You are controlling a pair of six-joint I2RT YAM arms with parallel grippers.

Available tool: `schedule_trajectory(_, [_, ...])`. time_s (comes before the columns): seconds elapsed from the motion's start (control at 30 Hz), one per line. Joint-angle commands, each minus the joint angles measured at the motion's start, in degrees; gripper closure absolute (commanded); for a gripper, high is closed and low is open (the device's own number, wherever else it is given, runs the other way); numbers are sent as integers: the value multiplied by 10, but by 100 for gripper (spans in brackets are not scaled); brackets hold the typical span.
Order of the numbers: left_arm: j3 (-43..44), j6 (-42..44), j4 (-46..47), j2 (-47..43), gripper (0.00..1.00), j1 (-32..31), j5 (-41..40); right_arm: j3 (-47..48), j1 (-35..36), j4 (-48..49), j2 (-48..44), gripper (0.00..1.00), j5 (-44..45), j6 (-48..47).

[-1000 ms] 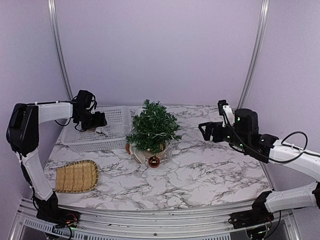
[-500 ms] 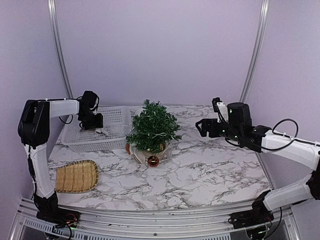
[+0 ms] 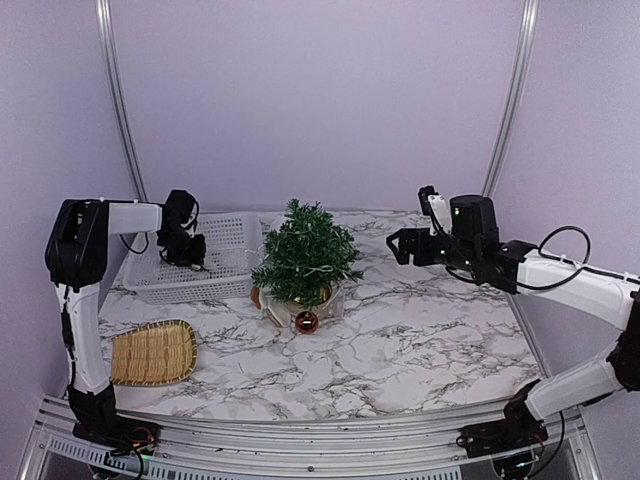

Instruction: Decorate the small christmas tree

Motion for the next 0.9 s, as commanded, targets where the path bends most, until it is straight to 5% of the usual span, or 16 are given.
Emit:
schedule_trajectory(0.0, [6,8,-17,-24,82,1,8,36,-6,-2,8,6,-16,-16])
schedule_trajectory(0.4, [1,74,-4,-170,91,1,47,118,-6,-17,34,9,-96,-61])
schedule_trajectory(0.57, [-18,153,46,-275,85,-19,127,162,-6,-24,45,12,-156,-74])
schedule_trajectory(0.87, [-22,284,87,-380,82,-101,390,205,-3,31,37,21,-354,-80])
